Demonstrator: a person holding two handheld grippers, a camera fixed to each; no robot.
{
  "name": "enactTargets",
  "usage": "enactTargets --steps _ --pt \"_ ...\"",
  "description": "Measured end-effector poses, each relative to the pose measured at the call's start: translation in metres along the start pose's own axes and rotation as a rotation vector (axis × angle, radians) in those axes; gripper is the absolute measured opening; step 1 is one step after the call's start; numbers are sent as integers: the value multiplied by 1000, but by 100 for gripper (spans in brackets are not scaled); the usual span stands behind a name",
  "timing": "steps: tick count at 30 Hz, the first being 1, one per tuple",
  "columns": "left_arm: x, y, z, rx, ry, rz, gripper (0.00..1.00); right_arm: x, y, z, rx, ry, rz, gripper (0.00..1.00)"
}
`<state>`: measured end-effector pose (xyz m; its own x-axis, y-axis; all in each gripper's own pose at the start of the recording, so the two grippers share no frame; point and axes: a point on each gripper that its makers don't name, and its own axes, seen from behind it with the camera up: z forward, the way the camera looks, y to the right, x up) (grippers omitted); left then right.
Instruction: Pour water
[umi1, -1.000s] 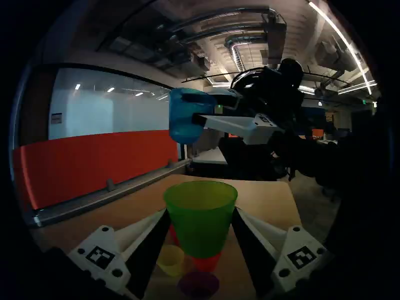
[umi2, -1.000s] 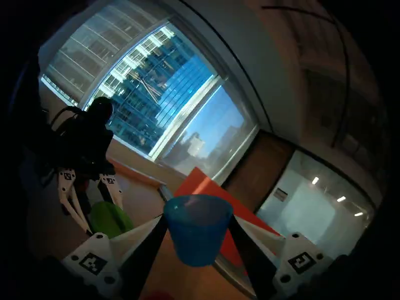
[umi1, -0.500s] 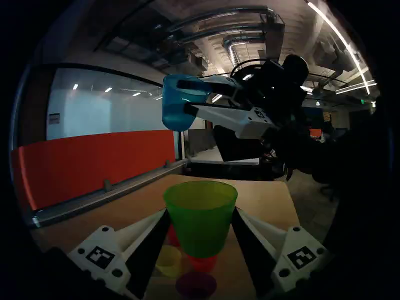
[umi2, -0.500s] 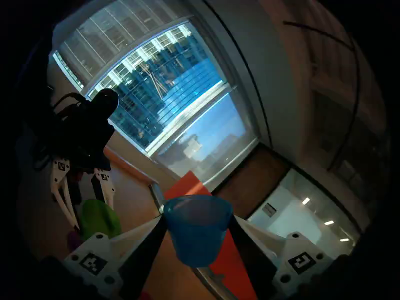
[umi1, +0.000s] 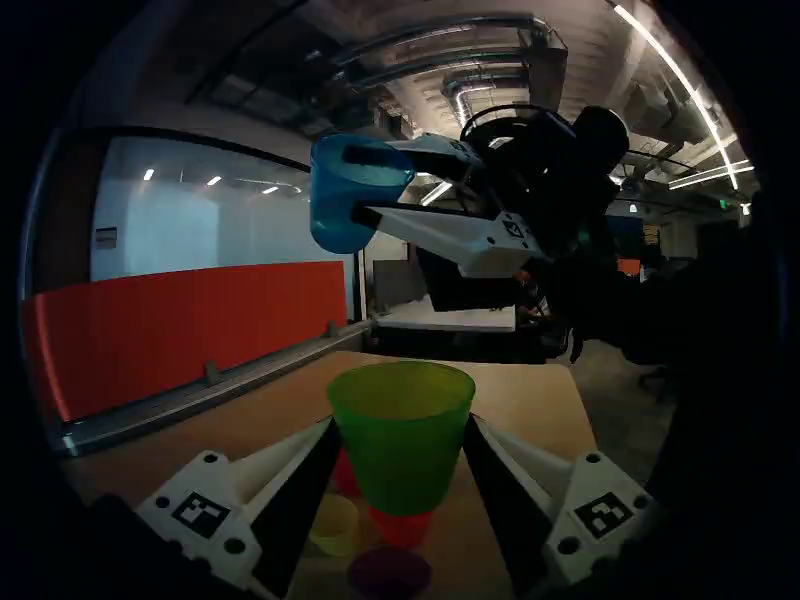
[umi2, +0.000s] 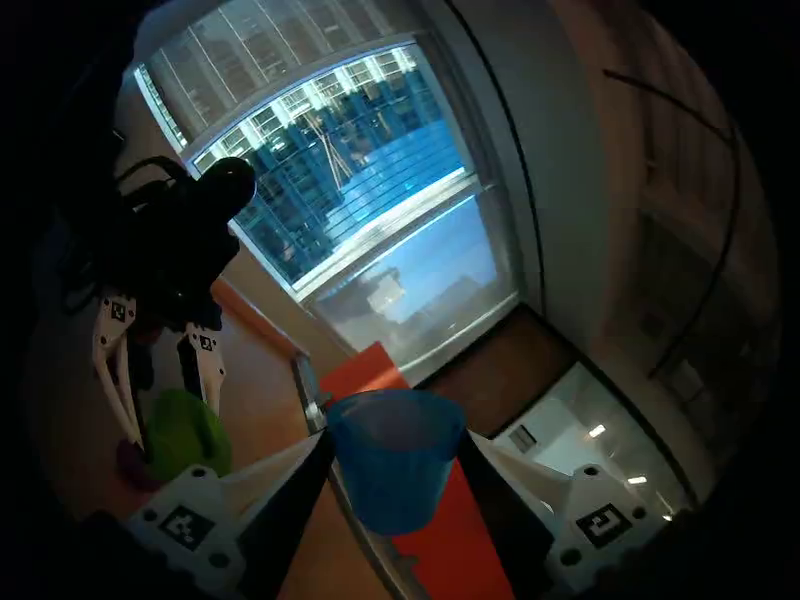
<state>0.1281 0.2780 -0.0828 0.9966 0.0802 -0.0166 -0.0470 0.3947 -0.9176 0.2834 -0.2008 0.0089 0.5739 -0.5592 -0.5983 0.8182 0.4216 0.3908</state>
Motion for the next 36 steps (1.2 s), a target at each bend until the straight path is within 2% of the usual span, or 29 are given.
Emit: enactTargets --steps 12,36 --pt "3 1 0 -6 10 0 83 1 -2 4 3 -14 -88 89" --pt "2 0 1 -5 5 2 83 7 1 9 -4 -14 -194 89"
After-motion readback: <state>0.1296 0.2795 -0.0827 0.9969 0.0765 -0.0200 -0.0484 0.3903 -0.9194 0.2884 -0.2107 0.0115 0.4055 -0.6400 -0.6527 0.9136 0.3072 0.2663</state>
